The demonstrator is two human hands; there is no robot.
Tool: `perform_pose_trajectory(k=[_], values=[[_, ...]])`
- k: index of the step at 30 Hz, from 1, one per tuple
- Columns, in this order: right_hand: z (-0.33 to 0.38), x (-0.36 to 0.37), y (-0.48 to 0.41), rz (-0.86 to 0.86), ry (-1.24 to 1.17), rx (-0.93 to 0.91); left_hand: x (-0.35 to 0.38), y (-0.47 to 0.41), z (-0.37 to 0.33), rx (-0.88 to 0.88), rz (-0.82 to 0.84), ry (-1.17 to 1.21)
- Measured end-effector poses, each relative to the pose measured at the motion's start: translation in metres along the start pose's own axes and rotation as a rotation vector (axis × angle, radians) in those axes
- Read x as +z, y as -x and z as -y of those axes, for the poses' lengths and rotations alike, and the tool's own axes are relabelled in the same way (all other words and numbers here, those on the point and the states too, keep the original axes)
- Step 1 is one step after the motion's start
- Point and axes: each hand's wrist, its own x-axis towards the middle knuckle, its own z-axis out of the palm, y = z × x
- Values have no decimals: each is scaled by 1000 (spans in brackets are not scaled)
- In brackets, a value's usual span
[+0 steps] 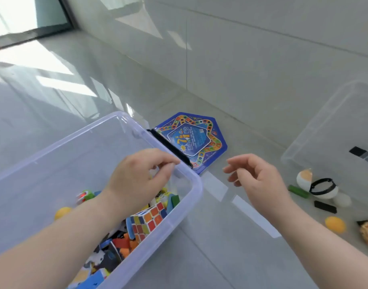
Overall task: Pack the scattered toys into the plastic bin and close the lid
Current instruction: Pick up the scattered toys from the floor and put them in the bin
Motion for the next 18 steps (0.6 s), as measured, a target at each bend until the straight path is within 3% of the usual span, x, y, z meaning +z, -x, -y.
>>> perform_pose_trajectory(k=[5,12,14,18], values=[[-100,-97,24,-268,332,244,66,-32,-61,240,238,137],[-207,-198,92,-589,683,586,197,-36,-121,228,571,43],[-224,-207,99,-590,726,576,231,-32,-130,184,628,10],[-243,-217,85,-361,797,510,290,-23,-139,133,719,-60]])
